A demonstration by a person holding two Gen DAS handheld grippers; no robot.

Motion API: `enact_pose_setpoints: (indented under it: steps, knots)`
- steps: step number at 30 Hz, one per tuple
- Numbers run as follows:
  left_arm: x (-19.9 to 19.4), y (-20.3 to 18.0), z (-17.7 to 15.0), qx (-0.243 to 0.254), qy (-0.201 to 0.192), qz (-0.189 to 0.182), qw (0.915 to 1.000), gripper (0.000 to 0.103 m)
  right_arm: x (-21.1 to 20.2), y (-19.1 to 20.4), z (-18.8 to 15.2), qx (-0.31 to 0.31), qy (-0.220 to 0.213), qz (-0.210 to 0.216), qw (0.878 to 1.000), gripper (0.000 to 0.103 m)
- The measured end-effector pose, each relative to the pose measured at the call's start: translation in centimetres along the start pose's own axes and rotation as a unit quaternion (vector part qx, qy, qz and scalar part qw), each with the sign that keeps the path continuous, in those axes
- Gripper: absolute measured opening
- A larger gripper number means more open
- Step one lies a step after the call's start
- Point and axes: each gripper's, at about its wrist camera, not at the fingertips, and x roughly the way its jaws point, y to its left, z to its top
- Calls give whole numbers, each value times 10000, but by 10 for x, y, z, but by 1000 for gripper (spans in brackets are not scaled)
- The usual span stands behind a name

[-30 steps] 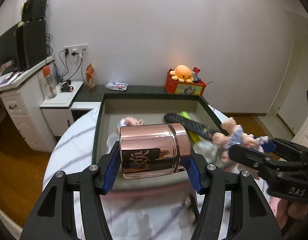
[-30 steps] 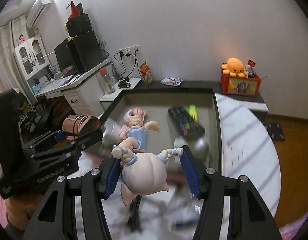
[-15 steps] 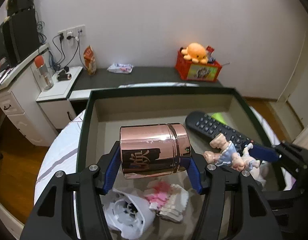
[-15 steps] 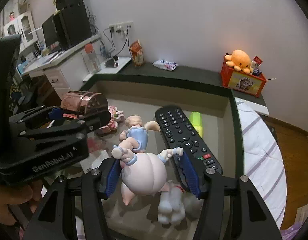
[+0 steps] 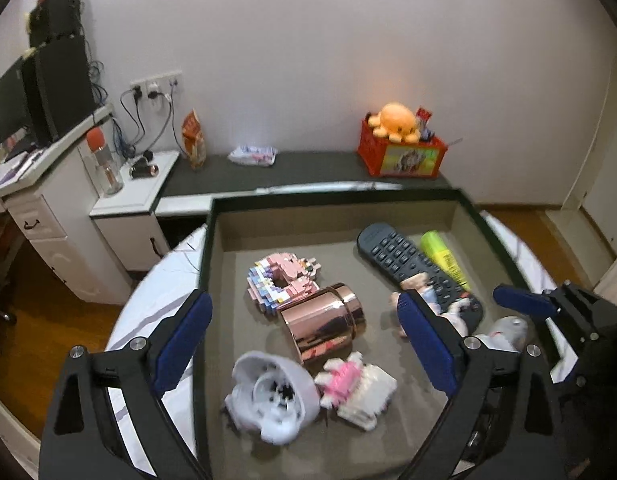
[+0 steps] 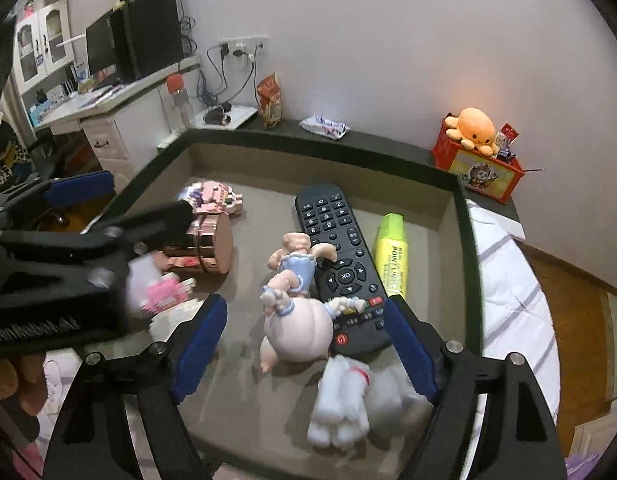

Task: Organize rigid objects
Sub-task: 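Carry the canister and pig figurine into the pink box and release both, then withdraw both tools from the box back toward the table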

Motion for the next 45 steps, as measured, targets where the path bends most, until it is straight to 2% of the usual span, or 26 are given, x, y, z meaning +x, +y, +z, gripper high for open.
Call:
enact_pose_setpoints:
  steps: [3,9,17,22,30,39,45]
  knots:
    - [-31,5,-3,-93,-286,41,9995,101,-24,-2,-7,115,-233,-11,9997,82]
    - [-95,9,-25,-193,-720,98,9972,102,-79,-4,-35,460,-662,-108,9967,82]
    - [-149,4,-79,-277,-812,78,9963,102,-142,5,-84,692,-843,-144,9939,82]
    - [-167,0,-114,-370,-728,72,9966,102,-167,11,-114,785,-839,-144,9933,82]
    - [-185,-5,-157,-500,-586,-4,9970,102,-183,17,-154,1062,-740,-23,9916,82]
    - [-194,-5,-192,-634,-415,-1,9971,102,-180,3,-196,1423,-356,-81,9892,82]
    - [-194,-10,-198,-568,-326,10,9979,102,-182,-3,-203,1509,-315,-127,9880,82]
